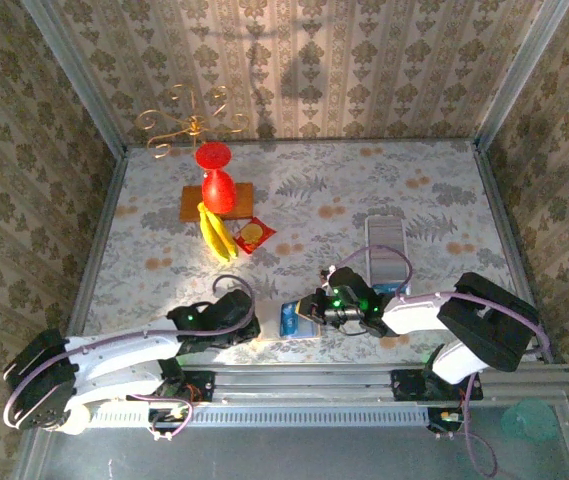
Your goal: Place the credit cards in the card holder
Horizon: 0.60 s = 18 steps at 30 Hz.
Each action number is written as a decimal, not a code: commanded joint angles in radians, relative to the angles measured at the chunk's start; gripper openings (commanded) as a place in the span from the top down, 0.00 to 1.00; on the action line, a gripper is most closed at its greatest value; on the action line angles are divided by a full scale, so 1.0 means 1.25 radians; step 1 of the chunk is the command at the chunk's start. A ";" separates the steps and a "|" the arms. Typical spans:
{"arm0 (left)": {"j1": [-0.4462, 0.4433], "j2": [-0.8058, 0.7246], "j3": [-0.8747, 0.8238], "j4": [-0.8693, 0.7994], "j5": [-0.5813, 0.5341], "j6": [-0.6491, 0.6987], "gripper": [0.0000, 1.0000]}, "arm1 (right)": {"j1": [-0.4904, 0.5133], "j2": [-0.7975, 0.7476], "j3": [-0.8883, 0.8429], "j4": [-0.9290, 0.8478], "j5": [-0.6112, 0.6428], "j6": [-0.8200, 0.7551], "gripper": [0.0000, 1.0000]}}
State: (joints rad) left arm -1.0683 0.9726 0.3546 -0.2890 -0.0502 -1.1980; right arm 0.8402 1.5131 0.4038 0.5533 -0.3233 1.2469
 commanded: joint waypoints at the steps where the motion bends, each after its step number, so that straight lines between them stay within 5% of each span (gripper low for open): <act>1: -0.007 -0.041 0.000 -0.049 -0.045 -0.018 0.92 | -0.003 0.014 -0.001 0.036 -0.015 0.017 1.00; 7: -0.007 -0.066 -0.019 -0.008 -0.051 -0.027 0.92 | -0.003 0.026 -0.007 0.059 -0.018 0.026 1.00; 18: -0.008 0.082 0.016 0.019 0.001 0.016 0.95 | -0.001 0.048 -0.006 0.102 -0.024 0.037 1.00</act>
State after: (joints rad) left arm -1.0729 1.0496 0.3485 -0.2512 -0.0628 -1.1973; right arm 0.8402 1.5604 0.4038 0.6422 -0.3351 1.2839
